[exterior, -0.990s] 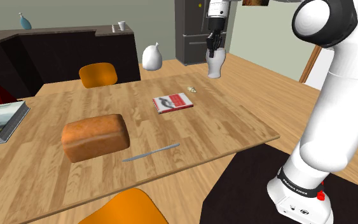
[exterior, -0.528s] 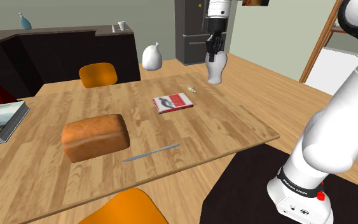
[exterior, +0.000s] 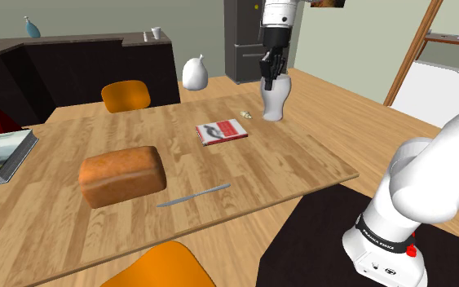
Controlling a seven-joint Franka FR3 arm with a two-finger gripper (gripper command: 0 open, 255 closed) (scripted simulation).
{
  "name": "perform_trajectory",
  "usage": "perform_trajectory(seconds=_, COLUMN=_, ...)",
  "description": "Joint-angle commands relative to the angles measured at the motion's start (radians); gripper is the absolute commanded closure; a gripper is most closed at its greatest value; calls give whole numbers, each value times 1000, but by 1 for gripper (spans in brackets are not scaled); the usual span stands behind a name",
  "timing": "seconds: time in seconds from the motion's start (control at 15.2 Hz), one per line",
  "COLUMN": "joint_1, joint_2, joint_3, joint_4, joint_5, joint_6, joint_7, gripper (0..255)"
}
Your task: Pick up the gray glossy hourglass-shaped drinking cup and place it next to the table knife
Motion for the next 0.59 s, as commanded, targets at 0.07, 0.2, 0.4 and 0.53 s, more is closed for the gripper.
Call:
perform_trajectory(seconds=0.07, joint_1=21, joint_2=-67, joint_3=47, joint_4=-61, joint_5=11, joint_6=3, joint_7=70, gripper=255)
perform_trajectory(seconds=0.2, joint_1=35, joint_2=-106, joint_3=80, joint_4=-98, joint_5=23, joint_6=6, joint_7=115, gripper=255)
perform_trajectory(seconds=0.4, joint_1=57, joint_2=-160, joint_3=131, joint_4=-145, joint_5=46, joint_6=9, joint_7=183, gripper=255)
perform_trajectory(seconds=0.53, joint_1=64, joint_2=-178, joint_3=149, joint_4=-174, joint_5=55, joint_6=23, joint_7=203, gripper=255)
